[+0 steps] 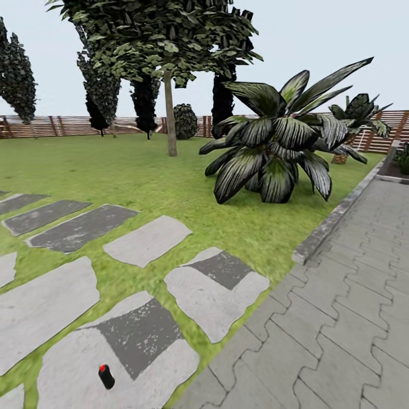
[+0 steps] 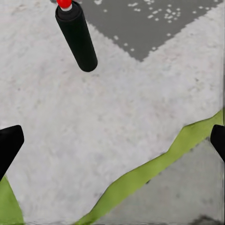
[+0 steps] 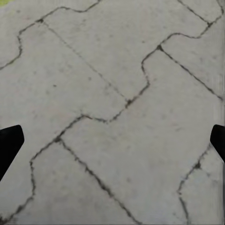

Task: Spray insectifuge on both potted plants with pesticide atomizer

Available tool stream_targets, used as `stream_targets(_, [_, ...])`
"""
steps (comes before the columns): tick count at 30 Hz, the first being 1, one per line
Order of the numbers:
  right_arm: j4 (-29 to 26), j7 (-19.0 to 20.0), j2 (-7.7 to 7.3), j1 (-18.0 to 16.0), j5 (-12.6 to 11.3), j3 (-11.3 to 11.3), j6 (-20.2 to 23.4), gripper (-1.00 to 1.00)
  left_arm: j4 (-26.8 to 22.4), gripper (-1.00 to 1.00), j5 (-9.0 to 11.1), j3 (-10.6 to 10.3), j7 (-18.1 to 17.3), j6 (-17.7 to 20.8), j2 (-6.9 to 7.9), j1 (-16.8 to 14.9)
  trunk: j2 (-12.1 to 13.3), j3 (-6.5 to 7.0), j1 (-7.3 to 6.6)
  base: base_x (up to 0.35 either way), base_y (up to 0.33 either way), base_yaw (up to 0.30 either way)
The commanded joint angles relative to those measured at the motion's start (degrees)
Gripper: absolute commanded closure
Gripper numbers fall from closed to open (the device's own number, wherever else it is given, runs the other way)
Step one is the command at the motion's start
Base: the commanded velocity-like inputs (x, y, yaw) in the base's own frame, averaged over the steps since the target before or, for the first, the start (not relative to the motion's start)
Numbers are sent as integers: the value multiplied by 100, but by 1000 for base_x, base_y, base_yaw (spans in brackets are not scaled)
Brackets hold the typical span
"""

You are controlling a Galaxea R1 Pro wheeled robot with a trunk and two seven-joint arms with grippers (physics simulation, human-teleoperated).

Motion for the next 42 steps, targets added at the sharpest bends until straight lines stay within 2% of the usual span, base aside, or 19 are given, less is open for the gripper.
stream_targets(1, [2,1,1,-1,0,-5,-16,-100,6,-100,5,12,1,-20,-1,-5,-2,-5,-1,2,-278,277])
stream_targets(13, [2,1,1,-1,0,-5,-16,-100,7,-100,5,12,1,-21,-1,-4,-2,-5,-1,0,-244,277])
stream_targets(38, [2,1,2,-1,0,-3,-16,-100,5,-100,5,12,1,-20,-1,-6,-2,-5,-1,14,-21,277])
stream_targets(42, [2,1,88,-1,5,-4,-16,-100,5,-100,5,12,1,-22,-1,-7,-2,-5,-1,147,-194,277])
